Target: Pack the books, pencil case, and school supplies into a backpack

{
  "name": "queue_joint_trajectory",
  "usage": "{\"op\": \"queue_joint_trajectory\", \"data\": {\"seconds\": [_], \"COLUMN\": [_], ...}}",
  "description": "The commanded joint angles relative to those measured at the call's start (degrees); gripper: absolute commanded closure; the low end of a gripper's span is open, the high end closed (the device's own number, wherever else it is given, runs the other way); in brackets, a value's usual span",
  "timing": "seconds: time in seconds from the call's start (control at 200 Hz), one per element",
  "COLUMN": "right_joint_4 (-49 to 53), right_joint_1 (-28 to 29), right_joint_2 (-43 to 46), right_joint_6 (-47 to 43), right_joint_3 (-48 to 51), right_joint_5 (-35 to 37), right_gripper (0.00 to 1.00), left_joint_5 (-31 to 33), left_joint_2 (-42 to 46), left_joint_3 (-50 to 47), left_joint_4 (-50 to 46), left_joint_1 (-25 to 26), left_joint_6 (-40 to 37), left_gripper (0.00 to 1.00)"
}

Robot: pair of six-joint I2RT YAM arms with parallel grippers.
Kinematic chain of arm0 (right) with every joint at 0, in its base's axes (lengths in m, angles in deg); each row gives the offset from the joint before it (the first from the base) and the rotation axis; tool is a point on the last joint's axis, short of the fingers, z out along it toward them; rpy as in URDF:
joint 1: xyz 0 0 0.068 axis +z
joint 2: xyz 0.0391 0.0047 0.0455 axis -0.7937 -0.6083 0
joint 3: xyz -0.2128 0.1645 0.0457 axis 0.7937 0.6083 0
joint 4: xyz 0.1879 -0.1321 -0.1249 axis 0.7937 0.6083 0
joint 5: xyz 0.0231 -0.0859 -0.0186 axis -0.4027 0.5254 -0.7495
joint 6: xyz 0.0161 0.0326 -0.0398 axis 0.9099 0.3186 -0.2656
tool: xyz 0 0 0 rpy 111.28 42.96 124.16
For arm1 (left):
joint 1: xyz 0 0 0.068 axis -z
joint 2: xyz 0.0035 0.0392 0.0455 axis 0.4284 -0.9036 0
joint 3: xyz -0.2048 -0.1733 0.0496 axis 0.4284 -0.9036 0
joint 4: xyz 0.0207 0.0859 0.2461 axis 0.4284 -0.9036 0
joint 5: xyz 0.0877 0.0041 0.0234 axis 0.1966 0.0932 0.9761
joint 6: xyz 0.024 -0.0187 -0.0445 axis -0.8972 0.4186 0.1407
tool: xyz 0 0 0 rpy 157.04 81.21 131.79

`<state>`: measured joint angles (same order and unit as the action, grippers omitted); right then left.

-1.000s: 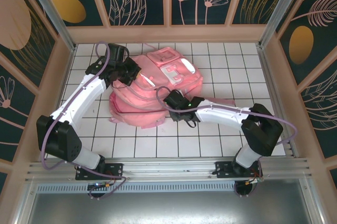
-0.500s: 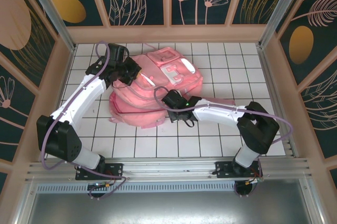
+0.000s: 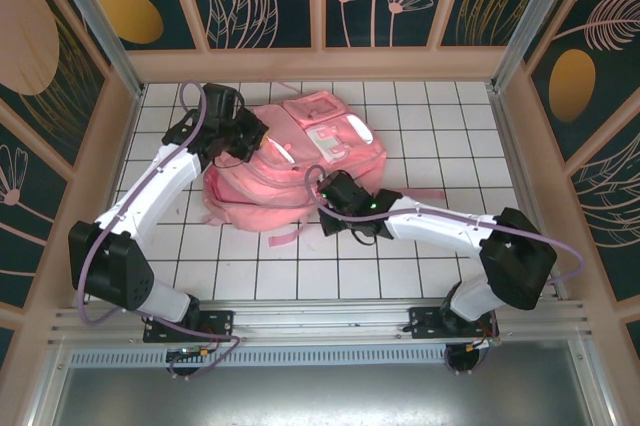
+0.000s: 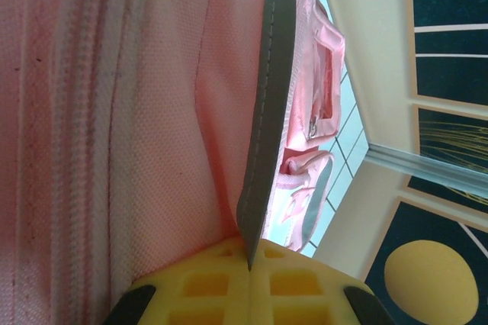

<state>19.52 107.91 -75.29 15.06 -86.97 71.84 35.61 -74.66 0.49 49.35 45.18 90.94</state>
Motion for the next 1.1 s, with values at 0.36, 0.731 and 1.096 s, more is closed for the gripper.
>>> {"op": "queue_joint_trajectory", "data": {"seconds": [0.36, 0.731, 1.096], "right_joint_4": [-8.8, -14.0, -14.9], "right_joint_1": [6.6, 8.1, 9.2], "right_joint_2": [-5.1, -12.1, -7.4], "right_joint_6": [-7.0, -8.0, -8.7], "right_joint_3": [-4.1, -11.3, -5.3], "right_joint_5": [-0.2, -8.4, -5.2], "right_gripper": [0.99, 0.92, 0.99], "left_joint_5": [-2.6, -3.1, -0.9], "left_joint_2": [2.4, 1.2, -0.4], "left_joint_3": [-3.4, -7.0, -5.4], "left_joint_4": [7.9, 9.8, 8.8], "left_joint_1": [0.4, 0.8, -0.1], "left_joint_6": [2.8, 0.8, -2.4], "left_gripper": [1.00, 1.00, 1.00]}}
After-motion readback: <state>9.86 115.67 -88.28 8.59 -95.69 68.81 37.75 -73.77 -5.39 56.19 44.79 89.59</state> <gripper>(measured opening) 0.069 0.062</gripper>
